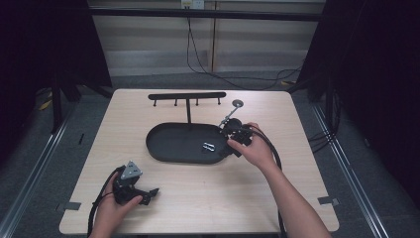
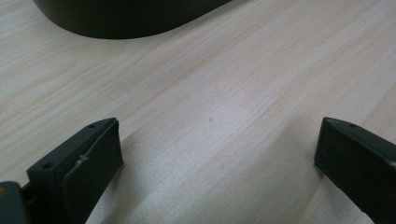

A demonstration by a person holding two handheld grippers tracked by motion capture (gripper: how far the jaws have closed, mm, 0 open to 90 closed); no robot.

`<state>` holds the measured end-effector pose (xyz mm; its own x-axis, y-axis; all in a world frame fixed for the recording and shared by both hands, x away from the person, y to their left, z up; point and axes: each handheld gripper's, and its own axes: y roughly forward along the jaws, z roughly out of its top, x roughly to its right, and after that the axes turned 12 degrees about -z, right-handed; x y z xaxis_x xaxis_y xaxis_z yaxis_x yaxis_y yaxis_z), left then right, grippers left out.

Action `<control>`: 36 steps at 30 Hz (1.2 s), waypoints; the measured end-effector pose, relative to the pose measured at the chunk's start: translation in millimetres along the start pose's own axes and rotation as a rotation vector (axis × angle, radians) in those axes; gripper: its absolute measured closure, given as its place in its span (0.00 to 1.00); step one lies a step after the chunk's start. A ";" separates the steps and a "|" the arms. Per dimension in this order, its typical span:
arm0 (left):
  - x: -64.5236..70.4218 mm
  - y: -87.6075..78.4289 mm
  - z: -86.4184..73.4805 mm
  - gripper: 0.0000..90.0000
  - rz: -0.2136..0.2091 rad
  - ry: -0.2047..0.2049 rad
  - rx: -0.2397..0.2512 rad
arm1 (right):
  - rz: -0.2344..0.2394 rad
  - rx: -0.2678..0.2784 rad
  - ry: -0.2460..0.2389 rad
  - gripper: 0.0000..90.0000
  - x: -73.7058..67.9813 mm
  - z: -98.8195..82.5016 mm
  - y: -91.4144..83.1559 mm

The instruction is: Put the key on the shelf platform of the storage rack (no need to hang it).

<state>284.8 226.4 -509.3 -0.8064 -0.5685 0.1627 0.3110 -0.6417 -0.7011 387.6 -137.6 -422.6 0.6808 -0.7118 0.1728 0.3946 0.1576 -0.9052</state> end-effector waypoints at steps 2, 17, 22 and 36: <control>0.0 0.0 0.0 0.00 0.000 -0.001 0.000 | -0.006 0.001 -0.006 0.18 -0.1 -1.8 -1.4; 0.0 0.0 0.0 0.00 0.000 0.000 0.000 | 0.016 0.012 0.005 0.18 1.5 -16.8 -12.4; 0.0 0.0 0.0 0.00 0.000 0.000 0.000 | 0.015 0.019 0.002 0.18 1.5 -20.8 -14.7; 0.0 0.0 0.0 0.00 0.000 0.000 0.000 | 0.021 0.015 0.009 0.18 2.8 -38.0 -20.9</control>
<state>284.8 226.3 -509.3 -0.8063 -0.5686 0.1629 0.3111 -0.6420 -0.7008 357.8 -169.0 -418.0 0.6833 -0.7145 0.1503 0.3899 0.1830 -0.9025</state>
